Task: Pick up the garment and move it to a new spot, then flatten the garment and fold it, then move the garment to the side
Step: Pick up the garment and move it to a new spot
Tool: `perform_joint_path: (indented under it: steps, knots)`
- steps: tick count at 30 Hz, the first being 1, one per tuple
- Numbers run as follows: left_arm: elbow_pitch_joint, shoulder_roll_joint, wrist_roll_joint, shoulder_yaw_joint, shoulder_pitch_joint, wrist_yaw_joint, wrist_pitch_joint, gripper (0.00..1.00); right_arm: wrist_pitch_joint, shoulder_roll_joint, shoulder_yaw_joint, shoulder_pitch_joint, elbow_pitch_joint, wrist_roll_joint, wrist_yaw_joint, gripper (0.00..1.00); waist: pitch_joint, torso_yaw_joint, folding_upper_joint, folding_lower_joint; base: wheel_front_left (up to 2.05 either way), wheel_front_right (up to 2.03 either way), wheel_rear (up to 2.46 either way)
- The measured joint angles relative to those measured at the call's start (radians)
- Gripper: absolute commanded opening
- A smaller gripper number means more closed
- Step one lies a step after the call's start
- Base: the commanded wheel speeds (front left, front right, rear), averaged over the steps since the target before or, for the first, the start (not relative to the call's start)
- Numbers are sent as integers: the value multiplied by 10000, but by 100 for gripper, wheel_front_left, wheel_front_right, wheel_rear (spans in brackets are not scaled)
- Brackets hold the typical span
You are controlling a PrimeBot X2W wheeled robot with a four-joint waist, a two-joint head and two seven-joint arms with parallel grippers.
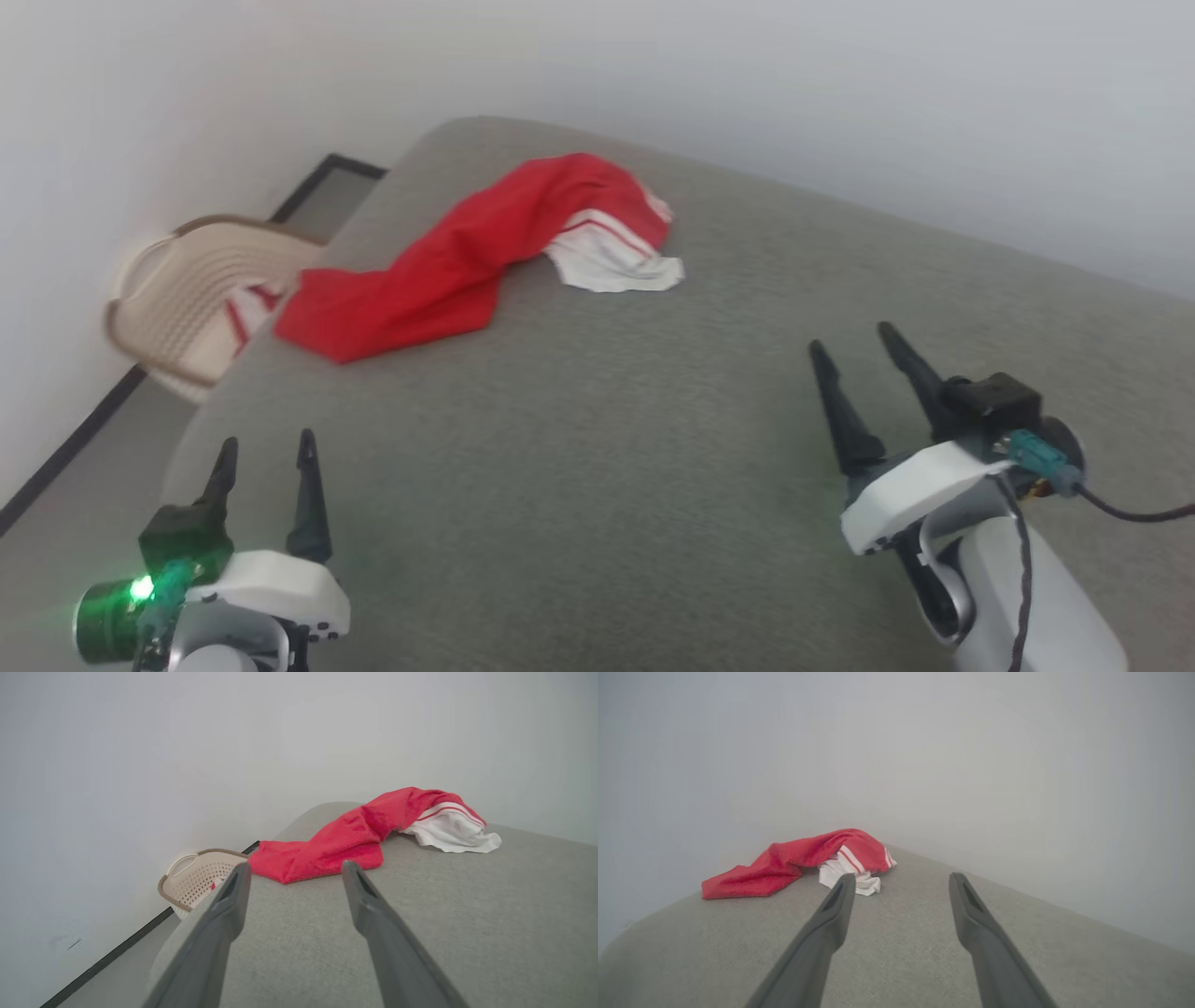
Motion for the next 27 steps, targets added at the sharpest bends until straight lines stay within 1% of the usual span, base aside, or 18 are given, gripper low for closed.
perform_joint_path:
  steps: [3, 6, 12, 15, 17, 20, 23, 27]
  knots:
    - [-142, -48, -63, 153, 140, 27, 0, 100, 0, 111, 247, -8, 96, 113, 2, 100, -37, 460, 0, 0, 0, 0, 0]
    - [-339, -88, -176, 416, 383, 82, 0, 100, 0, 224, 637, -154, 207, 203, 2, 100, -59, 742, 0, 0, 0, 0, 0]
    - [-569, -209, -272, 629, 645, 63, 0, 100, 0, 255, 943, -398, 305, 326, 2, 100, 31, 786, 0, 0, 0, 0, 0]
    - [-399, -213, -234, 522, 583, -165, 2, 100, 0, 226, 838, -405, 291, 380, 2, 100, 122, 738, 0, 0, 0, 0, 0]
    - [-322, -198, -167, 345, 338, -353, 2, 100, -2, 180, 823, -413, 234, 368, 2, 100, 194, 617, 0, 0, 0, 0, 0]
    - [-144, -12, -58, -35, -421, -602, 0, 100, -12, 98, 886, -543, 192, 278, 2, 100, 450, 312, 0, 0, 0, 0, 0]
    - [314, 368, 2, -522, -1606, -779, 0, 100, -13, -46, 865, -842, 96, 228, 2, 100, 834, -100, 0, 0, 0, 0, 0]
    - [1523, 922, -107, -1290, -3460, -888, -2, 100, -13, -213, 757, -1022, 31, 157, 2, 100, 1355, -755, 0, 0, 0, 0, 0]
